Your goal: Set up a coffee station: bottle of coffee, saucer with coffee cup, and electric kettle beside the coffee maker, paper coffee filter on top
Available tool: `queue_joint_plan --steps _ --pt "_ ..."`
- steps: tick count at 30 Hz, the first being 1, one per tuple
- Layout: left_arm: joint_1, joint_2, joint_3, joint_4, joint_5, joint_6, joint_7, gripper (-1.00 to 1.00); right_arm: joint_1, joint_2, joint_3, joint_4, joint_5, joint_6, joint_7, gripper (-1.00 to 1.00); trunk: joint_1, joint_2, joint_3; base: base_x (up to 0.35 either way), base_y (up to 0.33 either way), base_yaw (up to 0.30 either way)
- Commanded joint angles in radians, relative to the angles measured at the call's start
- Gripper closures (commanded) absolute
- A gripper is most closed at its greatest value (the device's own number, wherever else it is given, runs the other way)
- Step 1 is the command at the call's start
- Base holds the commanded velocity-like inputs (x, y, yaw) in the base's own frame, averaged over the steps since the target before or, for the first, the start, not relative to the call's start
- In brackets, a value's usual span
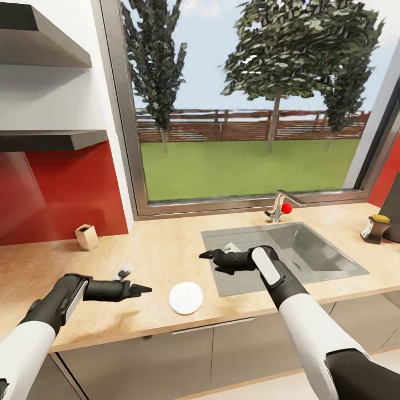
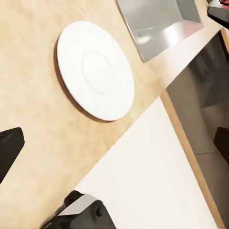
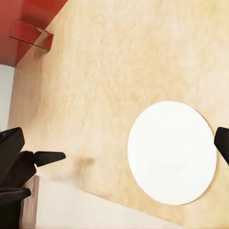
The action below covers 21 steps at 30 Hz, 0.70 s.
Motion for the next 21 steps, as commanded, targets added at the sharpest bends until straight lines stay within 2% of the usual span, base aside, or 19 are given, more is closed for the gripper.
queue_joint_plan --steps 1,7,8,10,13,16,21 --pt "0.003 0.0 0.002 0.0 -0.002 0.01 -0.005 -1.0 -0.001 0.0 0.0 0.003 0.011 0.003 0.013 -1.0 0.001 -0.002 -0.002 0.0 0.0 0.0" --pt "0.009 -0.001 0.002 -0.001 0.012 0.01 -0.005 -1.0 -0.001 0.0 0.0 0.006 0.012 0.003 0.017 -1.0 0.001 -0.002 -0.002 0.144 0.0 0.0" --pt "0.01 -0.002 0.002 -0.001 0.021 0.01 -0.004 -1.0 -0.001 0.0 0.028 0.005 0.011 0.002 0.019 -1.0 0.001 -0.002 -0.002 0.292 0.0 0.0" --pt "0.011 -0.004 0.002 -0.001 0.022 0.01 -0.003 -1.0 -0.001 0.0 0.059 0.006 0.011 0.002 0.027 -1.0 0.001 -0.002 -0.002 0.232 0.0 0.0" --pt "0.011 -0.008 0.002 -0.001 0.023 0.011 -0.003 -1.0 -0.001 0.0 0.1 0.01 0.012 0.001 0.078 -1.0 0.001 -0.002 -0.002 0.085 0.0 0.0" --pt "0.011 -0.011 0.002 -0.001 0.022 0.011 -0.004 -1.0 -0.001 0.0 0.109 0.023 0.012 0.001 0.114 -1.0 0.001 -0.002 -0.002 0.031 0.0 0.0" --pt "0.013 -0.023 0.002 0.0 0.022 0.011 -0.006 -1.0 -0.001 0.0 0.115 0.045 0.012 0.001 0.136 -1.0 0.001 -0.002 -0.002 0.01 0.0 0.0"
